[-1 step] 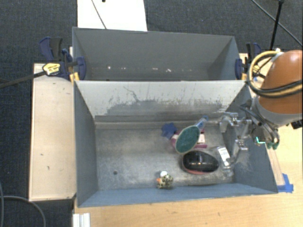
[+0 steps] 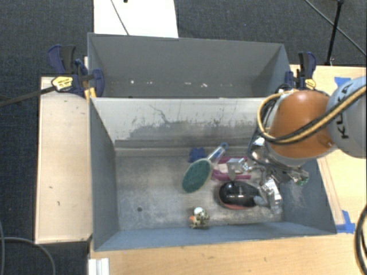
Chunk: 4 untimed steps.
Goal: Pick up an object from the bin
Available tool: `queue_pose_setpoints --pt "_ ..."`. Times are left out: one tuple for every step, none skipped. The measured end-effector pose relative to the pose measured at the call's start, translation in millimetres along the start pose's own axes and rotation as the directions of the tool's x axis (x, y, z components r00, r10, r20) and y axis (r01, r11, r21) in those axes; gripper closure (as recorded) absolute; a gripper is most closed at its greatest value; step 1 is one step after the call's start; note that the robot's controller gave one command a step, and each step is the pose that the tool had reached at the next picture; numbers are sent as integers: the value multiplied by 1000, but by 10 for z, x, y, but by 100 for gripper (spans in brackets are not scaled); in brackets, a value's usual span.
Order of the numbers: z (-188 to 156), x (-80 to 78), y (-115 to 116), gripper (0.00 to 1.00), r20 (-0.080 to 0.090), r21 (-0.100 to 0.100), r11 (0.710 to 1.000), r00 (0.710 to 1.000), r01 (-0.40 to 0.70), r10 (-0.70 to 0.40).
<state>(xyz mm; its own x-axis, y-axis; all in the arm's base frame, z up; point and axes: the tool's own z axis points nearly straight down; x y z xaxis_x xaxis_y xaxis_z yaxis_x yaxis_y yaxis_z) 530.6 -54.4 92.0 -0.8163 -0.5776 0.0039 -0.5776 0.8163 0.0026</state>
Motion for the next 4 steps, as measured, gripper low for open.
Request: queue_pose_setpoints --pt "-47 -19 -19 100 7 6 1000 1000 1 -1" --pt "-1574 -98 -73 100 13 10 1000 1000 12 -12" --pt "-1130 148 157 100 2 -1 999 999 52 -52" --pt "-1153 133 144 0 7 3 999 999 51 -51"
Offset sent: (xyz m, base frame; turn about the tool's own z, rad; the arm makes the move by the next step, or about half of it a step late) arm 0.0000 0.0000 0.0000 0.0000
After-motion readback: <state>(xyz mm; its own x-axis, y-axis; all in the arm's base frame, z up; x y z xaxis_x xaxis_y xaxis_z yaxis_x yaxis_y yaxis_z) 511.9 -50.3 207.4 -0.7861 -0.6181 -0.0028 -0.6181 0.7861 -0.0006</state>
